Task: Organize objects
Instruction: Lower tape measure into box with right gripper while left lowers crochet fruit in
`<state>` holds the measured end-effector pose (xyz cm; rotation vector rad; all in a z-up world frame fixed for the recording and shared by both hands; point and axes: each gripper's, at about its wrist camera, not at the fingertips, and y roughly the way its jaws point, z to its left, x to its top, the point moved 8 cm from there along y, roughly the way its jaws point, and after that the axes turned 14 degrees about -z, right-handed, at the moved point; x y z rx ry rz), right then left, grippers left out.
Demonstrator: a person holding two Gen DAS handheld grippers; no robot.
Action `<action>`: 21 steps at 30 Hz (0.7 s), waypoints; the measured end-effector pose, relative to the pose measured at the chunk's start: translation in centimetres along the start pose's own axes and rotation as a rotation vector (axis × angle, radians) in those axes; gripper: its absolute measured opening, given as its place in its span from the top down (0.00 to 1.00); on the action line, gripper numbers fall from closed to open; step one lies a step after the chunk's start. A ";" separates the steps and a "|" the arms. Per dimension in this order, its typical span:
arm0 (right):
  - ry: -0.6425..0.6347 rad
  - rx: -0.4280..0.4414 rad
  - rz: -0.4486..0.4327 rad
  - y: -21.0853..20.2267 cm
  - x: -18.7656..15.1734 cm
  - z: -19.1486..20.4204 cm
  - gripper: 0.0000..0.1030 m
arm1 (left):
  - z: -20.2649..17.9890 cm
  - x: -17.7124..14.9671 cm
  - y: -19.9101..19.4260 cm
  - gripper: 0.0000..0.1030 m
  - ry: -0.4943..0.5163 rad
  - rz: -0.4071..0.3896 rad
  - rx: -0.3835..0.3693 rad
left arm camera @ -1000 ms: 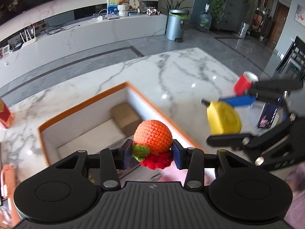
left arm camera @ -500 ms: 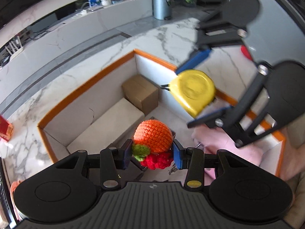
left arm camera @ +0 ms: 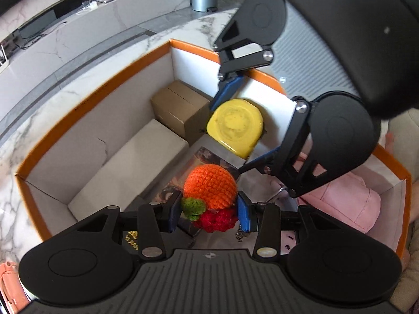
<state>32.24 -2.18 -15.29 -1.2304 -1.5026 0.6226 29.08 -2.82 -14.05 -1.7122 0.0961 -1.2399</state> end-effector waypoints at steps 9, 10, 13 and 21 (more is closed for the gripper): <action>-0.042 -0.029 -0.005 -0.4 -0.7 0.4 0.31 | -0.9 -0.5 0.0 0.51 0.040 0.033 -0.031; -0.036 -0.031 -0.018 -0.9 -0.6 0.3 0.31 | -1.0 -0.4 -0.1 0.51 0.041 0.031 -0.035; -0.018 -0.053 -0.045 -2.6 -0.6 -0.1 0.30 | -1.4 -0.2 -0.3 0.51 0.036 0.041 -0.051; 0.056 -0.105 -0.138 -7.5 -0.3 -0.1 0.33 | -2.2 0.0 0.2 0.51 -0.021 0.100 -0.091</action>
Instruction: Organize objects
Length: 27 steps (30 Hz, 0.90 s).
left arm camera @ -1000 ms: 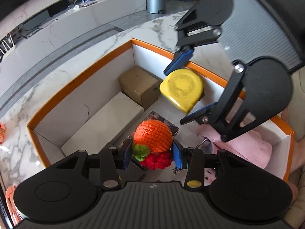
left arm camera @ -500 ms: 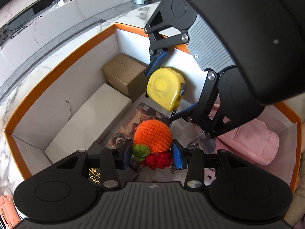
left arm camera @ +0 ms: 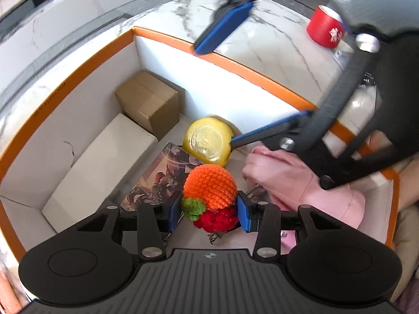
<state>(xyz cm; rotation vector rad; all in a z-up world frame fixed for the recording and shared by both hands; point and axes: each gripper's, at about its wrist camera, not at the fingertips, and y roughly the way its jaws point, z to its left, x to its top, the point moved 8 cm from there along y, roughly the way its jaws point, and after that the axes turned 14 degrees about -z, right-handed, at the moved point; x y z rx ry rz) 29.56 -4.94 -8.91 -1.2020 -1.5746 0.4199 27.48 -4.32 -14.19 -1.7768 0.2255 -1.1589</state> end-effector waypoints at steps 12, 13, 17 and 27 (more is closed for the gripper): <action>0.155 -0.063 -0.026 -1.0 -0.7 -1.2 0.32 | 0.2 1.5 0.7 0.46 -0.116 0.055 -0.006; 0.163 -0.065 -0.028 -1.1 -0.8 -1.2 0.32 | 0.2 1.5 0.5 0.44 -0.120 0.054 0.001; 0.208 -0.071 -0.040 -1.8 -1.0 -1.2 0.32 | 0.3 1.8 -0.4 0.43 -0.146 0.031 0.036; 0.540 -0.169 -0.188 -6.8 -1.4 -0.5 0.33 | -2.3 2.8 -6.9 0.43 -0.192 -0.148 0.148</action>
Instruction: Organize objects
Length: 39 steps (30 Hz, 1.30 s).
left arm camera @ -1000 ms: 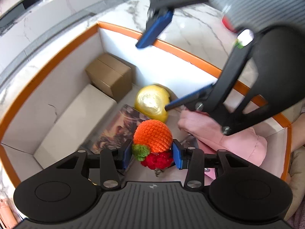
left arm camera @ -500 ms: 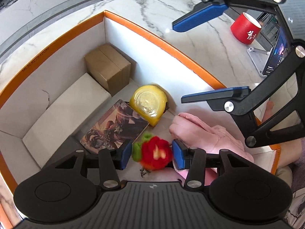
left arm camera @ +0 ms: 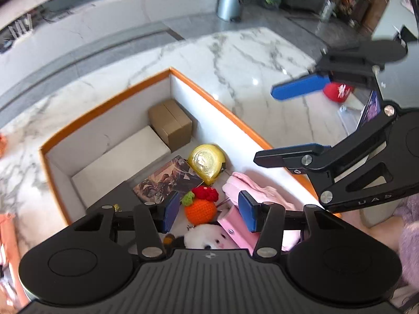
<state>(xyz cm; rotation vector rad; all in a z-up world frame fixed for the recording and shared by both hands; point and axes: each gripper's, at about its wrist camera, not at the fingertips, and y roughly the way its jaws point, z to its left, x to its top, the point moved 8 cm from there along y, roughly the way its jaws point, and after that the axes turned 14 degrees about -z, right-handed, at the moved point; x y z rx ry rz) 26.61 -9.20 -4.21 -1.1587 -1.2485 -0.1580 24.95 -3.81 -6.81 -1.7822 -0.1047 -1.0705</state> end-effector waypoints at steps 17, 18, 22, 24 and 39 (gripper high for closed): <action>0.355 -0.041 -0.365 -14.3 0.4 4.9 0.19 | -3.5 -0.4 -15.6 0.21 -0.177 -0.496 0.304; 0.360 -0.052 -0.377 -15.0 0.2 5.3 0.16 | -3.6 -0.7 -16.3 0.18 -0.187 -0.516 0.329; 0.346 -0.076 -0.425 -17.0 -0.8 6.9 0.12 | -4.0 -1.8 -18.0 0.11 -0.200 -0.591 0.452; 0.340 -0.092 -0.450 -17.9 -1.2 7.6 0.08 | -4.2 -2.5 -18.5 0.07 -0.180 -0.608 0.501; 0.351 -0.194 -0.388 -16.6 -6.6 9.6 0.01 | -5.2 -7.8 -16.5 0.07 -0.262 -0.518 0.591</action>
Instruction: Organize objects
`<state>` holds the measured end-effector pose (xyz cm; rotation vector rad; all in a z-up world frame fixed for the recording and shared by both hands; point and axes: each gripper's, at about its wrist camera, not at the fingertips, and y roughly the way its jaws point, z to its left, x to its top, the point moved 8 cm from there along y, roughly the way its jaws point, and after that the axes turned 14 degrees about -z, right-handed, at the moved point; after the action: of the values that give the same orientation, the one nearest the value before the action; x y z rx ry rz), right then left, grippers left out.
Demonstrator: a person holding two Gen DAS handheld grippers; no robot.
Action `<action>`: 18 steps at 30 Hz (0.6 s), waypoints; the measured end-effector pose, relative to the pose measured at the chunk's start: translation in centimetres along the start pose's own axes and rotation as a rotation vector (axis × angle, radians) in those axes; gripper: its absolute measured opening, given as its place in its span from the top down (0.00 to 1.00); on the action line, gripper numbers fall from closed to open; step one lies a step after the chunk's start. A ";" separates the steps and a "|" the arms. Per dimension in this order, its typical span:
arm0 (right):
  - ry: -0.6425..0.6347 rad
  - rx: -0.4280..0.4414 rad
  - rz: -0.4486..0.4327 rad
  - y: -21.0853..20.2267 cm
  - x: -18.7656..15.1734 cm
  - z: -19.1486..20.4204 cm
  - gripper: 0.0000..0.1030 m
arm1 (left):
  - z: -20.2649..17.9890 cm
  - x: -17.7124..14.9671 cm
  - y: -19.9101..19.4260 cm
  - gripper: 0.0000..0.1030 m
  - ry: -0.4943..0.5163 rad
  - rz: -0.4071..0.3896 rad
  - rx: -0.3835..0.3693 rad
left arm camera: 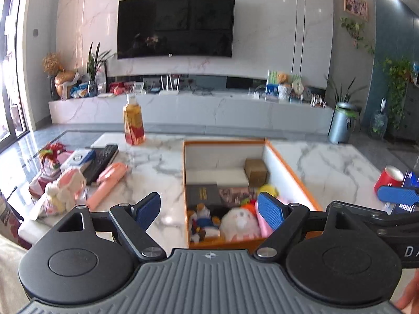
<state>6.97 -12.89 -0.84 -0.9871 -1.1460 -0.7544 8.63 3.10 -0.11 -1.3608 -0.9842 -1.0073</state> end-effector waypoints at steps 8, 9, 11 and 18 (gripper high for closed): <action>-0.012 -0.040 0.149 1.1 -4.7 -0.5 0.01 | -0.1 -4.8 0.4 0.07 0.001 0.156 0.038; -0.001 -0.040 0.160 1.2 -5.1 -0.6 0.01 | -0.1 -5.1 0.4 0.07 -0.002 0.166 0.043; 0.018 -0.035 0.173 1.3 -5.5 -0.7 0.01 | 0.1 -5.4 0.4 0.07 -0.011 0.177 0.053; 0.027 -0.036 0.165 1.1 -5.3 -0.9 0.01 | 0.0 -5.6 0.4 0.07 -0.009 0.194 0.062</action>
<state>6.86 -13.33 -6.35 -1.0845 -1.0171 -0.6558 7.35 3.03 -5.60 -1.3812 -0.8645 -0.8191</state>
